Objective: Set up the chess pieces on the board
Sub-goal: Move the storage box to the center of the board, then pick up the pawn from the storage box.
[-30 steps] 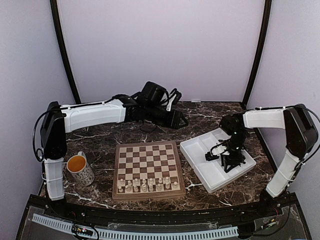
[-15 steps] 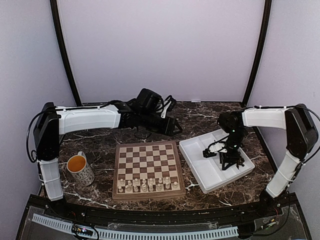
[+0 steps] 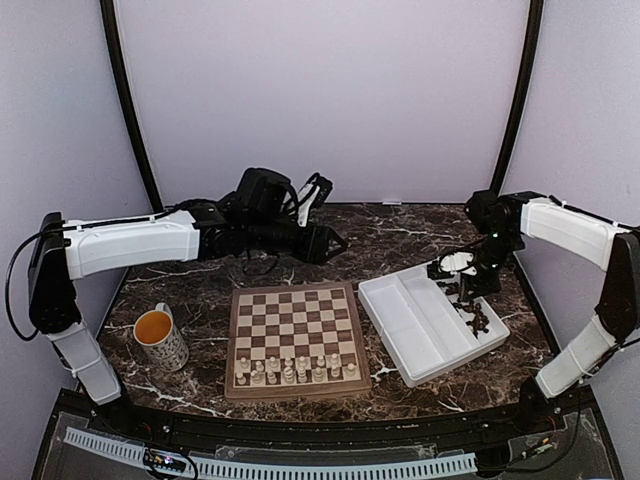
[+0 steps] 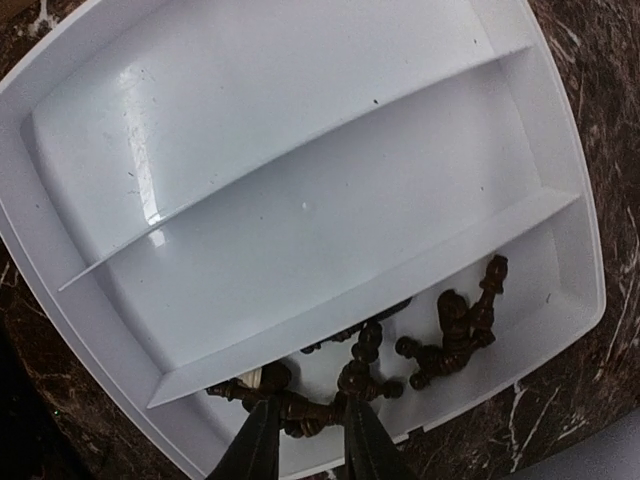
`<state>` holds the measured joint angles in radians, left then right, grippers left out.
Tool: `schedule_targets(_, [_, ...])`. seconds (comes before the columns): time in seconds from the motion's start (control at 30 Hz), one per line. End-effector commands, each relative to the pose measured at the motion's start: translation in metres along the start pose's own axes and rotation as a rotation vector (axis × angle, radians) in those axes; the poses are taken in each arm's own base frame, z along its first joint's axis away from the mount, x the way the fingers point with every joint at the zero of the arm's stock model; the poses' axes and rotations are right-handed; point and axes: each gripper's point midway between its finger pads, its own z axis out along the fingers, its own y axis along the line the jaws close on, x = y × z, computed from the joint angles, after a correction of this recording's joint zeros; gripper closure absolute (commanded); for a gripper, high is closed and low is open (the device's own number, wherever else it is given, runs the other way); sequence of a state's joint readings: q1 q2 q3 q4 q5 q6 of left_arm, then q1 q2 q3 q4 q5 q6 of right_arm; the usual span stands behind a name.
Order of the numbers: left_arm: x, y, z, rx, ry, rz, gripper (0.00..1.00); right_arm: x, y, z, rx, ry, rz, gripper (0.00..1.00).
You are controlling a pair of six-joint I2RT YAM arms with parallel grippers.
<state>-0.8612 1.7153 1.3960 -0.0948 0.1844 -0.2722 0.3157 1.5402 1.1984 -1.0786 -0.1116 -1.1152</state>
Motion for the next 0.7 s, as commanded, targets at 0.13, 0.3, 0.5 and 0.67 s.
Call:
schedule_targets(0.13, [-0.004, 0.002, -0.025, -0.024, -0.055, 0.023, 0.45, 0.043, 0.020, 0.026, 0.007, 0.114, -0.123, 0.78])
schedule_targets(0.3, [-0.005, 0.004, -0.025, -0.034, -0.048, 0.013, 0.45, 0.046, 0.023, 0.036, -0.008, 0.119, -0.148, 0.78])
schedule_targets(0.5, [-0.002, 0.005, -0.018, -0.037, -0.018, -0.006, 0.45, 0.062, 0.028, 0.054, -0.046, 0.164, -0.160, 0.78])
schedule_targets(0.67, [-0.006, 0.006, -0.014, -0.045, -0.014, -0.013, 0.45, 0.068, 0.023, 0.059, -0.037, 0.161, -0.169, 0.77])
